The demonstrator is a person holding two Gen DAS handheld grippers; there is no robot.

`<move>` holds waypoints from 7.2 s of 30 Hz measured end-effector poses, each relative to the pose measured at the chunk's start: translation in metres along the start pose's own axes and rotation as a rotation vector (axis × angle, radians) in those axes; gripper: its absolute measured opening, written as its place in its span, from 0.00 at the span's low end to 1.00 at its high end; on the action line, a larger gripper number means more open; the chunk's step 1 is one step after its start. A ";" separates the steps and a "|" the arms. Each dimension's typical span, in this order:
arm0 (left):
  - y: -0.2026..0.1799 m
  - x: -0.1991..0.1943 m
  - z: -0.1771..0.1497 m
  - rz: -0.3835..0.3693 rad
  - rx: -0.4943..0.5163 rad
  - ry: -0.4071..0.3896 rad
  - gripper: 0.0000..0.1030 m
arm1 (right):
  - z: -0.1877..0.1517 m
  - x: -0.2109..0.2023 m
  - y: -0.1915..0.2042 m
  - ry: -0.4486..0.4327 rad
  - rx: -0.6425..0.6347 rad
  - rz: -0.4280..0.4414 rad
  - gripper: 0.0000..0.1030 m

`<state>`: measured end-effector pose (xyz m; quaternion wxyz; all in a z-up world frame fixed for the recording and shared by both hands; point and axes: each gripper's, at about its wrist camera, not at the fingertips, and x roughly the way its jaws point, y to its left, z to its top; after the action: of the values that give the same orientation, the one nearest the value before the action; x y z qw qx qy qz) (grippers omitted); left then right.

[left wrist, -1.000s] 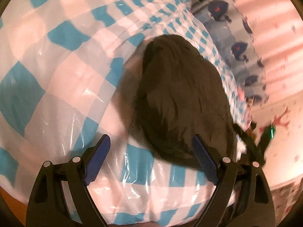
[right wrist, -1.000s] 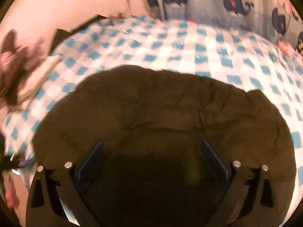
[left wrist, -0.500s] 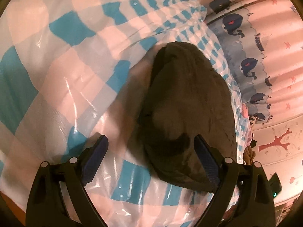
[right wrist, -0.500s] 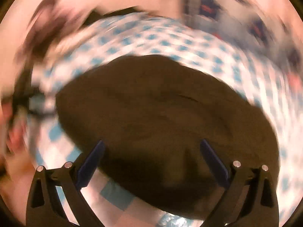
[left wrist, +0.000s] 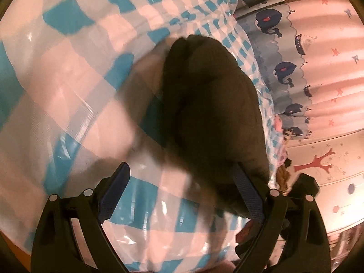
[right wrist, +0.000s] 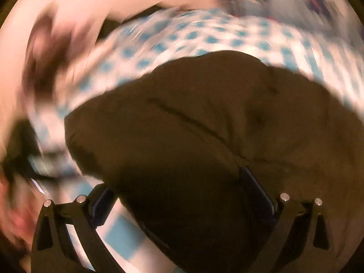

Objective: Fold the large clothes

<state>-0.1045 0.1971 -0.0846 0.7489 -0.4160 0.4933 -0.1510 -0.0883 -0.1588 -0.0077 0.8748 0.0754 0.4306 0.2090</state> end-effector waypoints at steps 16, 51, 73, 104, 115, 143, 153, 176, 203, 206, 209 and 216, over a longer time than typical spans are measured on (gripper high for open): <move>-0.020 0.066 0.020 -0.080 -0.217 -0.012 0.85 | -0.010 -0.063 -0.008 -0.126 -0.048 -0.021 0.94; -0.063 0.009 0.003 0.003 -0.042 -0.158 0.07 | -0.115 -0.210 -0.221 -0.287 0.747 0.217 0.12; 0.025 -0.059 -0.061 0.023 -0.242 -0.084 0.51 | -0.088 -0.232 -0.085 -0.201 0.260 -0.081 0.58; 0.036 -0.038 -0.032 -0.050 -0.219 -0.039 0.78 | -0.072 -0.018 0.082 0.152 -0.230 -0.013 0.71; 0.022 -0.009 -0.020 -0.078 -0.191 -0.061 0.49 | -0.061 -0.083 0.064 -0.013 -0.196 -0.061 0.72; -0.224 -0.052 -0.091 -0.160 0.563 -0.231 0.19 | -0.100 -0.118 -0.061 -0.062 0.140 -0.017 0.86; -0.347 0.016 -0.187 -0.178 0.915 -0.084 0.19 | -0.134 -0.190 -0.211 -0.352 0.713 0.668 0.87; -0.391 0.199 -0.351 0.069 1.297 0.354 0.34 | -0.104 -0.249 -0.266 -0.204 0.389 -0.022 0.90; -0.366 0.135 -0.247 0.028 0.985 0.115 0.57 | -0.110 -0.194 -0.294 -0.105 0.474 -0.260 0.93; -0.365 0.129 -0.224 0.043 0.916 0.037 0.59 | -0.135 -0.185 -0.304 -0.137 0.531 -0.236 0.93; -0.356 0.155 -0.203 0.082 0.873 0.065 0.59 | -0.142 -0.179 -0.305 -0.154 0.550 -0.228 0.94; -0.331 0.207 -0.208 0.188 0.936 0.114 0.63 | -0.144 -0.162 -0.304 -0.157 0.534 -0.261 0.95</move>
<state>-0.1266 -0.2351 0.0092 0.8378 0.0211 0.4482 -0.3112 -0.1980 -0.5098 -0.0748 0.8741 0.2626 0.4073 -0.0319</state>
